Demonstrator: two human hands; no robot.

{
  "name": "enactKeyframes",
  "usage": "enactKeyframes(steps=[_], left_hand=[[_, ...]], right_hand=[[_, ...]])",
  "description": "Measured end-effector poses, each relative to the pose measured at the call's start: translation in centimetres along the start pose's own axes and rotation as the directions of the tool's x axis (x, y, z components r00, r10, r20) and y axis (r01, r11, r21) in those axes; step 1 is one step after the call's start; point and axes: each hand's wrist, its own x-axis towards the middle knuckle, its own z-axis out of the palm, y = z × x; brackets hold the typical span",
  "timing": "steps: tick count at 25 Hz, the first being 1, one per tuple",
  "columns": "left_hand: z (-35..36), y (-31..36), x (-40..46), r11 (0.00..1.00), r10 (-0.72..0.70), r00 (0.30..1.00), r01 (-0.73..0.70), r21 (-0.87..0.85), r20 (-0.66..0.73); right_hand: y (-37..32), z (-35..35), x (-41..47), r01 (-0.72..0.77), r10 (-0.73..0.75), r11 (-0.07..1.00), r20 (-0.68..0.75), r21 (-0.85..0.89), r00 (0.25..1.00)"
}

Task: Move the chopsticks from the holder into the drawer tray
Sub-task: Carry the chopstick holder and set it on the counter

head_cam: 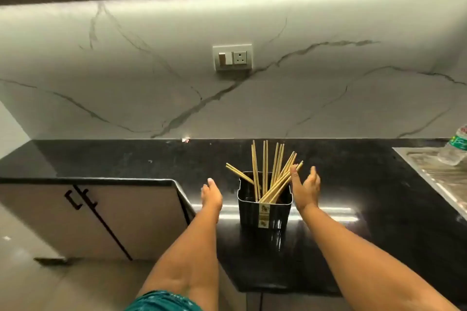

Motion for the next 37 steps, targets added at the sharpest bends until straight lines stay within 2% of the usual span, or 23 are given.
enactKeyframes(steps=[1, 3, 5, 7, 10, 14, 18, 23, 26, 31, 33, 37], left_hand=[[0.9, -0.1, 0.0, 0.992, -0.079, 0.996, 0.083, -0.093, 0.047], [2.6, -0.8, -0.3, 0.952, -0.128, 0.966, 0.183, -0.245, 0.224], [3.7, -1.6, -1.2, 0.919, -0.106, 0.930, 0.228, -0.323, 0.353], [4.3, -2.1, -2.3, 0.910, -0.090, 0.909, 0.241, -0.337, 0.407], [3.4, -2.7, -3.7, 0.903, -0.116, 0.930, 0.245, -0.353, 0.350], [-0.8, -5.6, -5.4, 0.884, -0.129, 0.974, 0.197, -0.423, 0.185], [-8.2, -9.3, -9.1, 0.870, -0.152, 0.988, 0.119, -0.479, -0.030], [-17.2, -15.1, -17.4, 0.797, -0.235, 0.927, 0.012, -0.603, -0.292], [-21.7, -19.2, -25.8, 0.759, -0.311, 0.836, -0.068, -0.648, -0.452], [-26.0, -26.4, -42.6, 0.738, -0.370, 0.664, -0.215, -0.640, -0.650], [-26.4, -29.6, -51.1, 0.724, -0.428, 0.573, -0.246, -0.644, -0.699], [-26.2, -35.7, -68.3, 0.683, -0.559, 0.358, -0.313, -0.660, -0.748]], right_hand=[[0.4, 0.4, 0.0, -0.108, 0.096, 0.986, 0.097, 0.130, 0.991], [1.3, 1.2, 0.5, -0.251, 0.149, 0.917, 0.318, 0.309, 0.936], [2.0, 1.9, 0.7, -0.302, 0.132, 0.875, 0.414, 0.378, 0.901], [1.9, 2.2, 0.4, -0.354, 0.133, 0.848, 0.489, 0.394, 0.862], [1.7, 2.9, -0.1, -0.387, 0.131, 0.837, 0.544, 0.388, 0.829], [0.5, 6.0, -2.8, -0.389, 0.097, 0.863, 0.652, 0.321, 0.752], [-1.2, 10.4, -9.6, -0.379, 0.054, 0.897, 0.796, 0.226, 0.602], [-3.5, 14.5, -21.3, -0.360, 0.000, 0.923, 0.937, 0.134, 0.349], [-3.9, 14.6, -30.6, -0.302, -0.052, 0.949, 0.991, 0.087, 0.121], [-2.5, 10.3, -46.9, -0.220, -0.117, 0.973, 0.972, 0.070, -0.206], [-1.3, 6.7, -54.4, -0.192, -0.102, 0.981, 0.936, 0.037, -0.337], [3.2, -1.0, -69.5, -0.125, -0.054, 0.992, 0.836, -0.018, -0.546]])
